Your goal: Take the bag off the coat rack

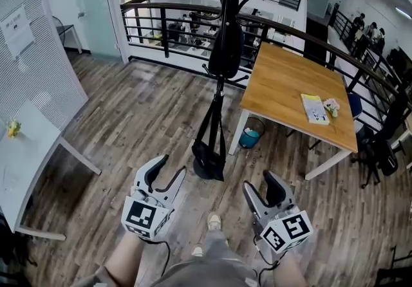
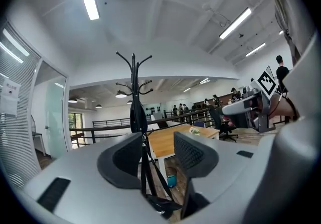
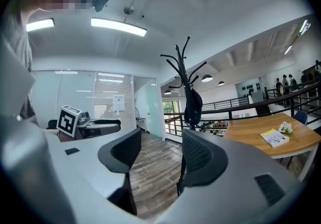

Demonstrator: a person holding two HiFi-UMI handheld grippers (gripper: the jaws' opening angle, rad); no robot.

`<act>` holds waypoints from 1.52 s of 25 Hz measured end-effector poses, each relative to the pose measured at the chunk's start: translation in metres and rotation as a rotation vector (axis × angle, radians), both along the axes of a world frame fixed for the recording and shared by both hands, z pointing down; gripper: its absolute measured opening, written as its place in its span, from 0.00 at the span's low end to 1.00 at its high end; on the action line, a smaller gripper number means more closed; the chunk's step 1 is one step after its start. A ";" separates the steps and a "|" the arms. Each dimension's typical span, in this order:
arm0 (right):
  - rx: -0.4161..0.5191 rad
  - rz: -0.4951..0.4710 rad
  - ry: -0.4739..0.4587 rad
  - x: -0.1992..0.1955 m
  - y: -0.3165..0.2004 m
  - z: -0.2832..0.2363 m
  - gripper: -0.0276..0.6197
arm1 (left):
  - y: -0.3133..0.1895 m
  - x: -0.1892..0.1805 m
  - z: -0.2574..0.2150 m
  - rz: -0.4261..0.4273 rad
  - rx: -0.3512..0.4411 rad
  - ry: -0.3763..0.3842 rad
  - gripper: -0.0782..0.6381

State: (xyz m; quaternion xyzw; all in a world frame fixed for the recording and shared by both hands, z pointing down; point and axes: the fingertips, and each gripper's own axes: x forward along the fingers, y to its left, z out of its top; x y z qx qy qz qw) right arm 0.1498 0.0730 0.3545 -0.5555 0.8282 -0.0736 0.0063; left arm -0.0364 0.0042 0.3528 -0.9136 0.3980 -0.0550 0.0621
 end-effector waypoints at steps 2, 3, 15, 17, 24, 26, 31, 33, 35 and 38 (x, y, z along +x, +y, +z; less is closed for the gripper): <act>-0.020 -0.010 0.001 0.004 -0.018 0.012 0.43 | -0.016 0.004 0.010 -0.014 -0.017 -0.006 0.39; -0.032 -0.015 0.003 0.006 -0.027 0.018 0.43 | -0.025 0.005 0.014 -0.024 -0.023 -0.006 0.39; -0.143 -0.073 0.019 0.043 -0.158 0.066 0.44 | -0.140 0.046 0.050 -0.069 -0.092 -0.063 0.39; -0.153 -0.105 0.020 0.044 -0.180 0.072 0.44 | -0.159 0.052 0.053 -0.072 -0.110 -0.062 0.39; -0.205 -0.175 0.031 0.042 -0.241 0.103 0.44 | -0.209 0.069 0.081 -0.076 -0.142 -0.137 0.42; -0.221 -0.181 0.026 0.040 -0.254 0.111 0.44 | -0.221 0.072 0.091 -0.067 -0.165 -0.152 0.42; -0.243 -0.170 0.041 0.035 -0.282 0.127 0.45 | -0.249 0.085 0.113 -0.041 -0.210 -0.150 0.43; -0.255 -0.159 0.050 0.033 -0.292 0.139 0.45 | -0.257 0.092 0.127 -0.012 -0.226 -0.158 0.43; -0.266 -0.145 0.057 0.029 -0.299 0.152 0.45 | -0.265 0.098 0.142 0.019 -0.244 -0.169 0.44; -0.280 -0.117 0.072 0.022 -0.310 0.174 0.45 | -0.277 0.106 0.165 0.074 -0.273 -0.177 0.44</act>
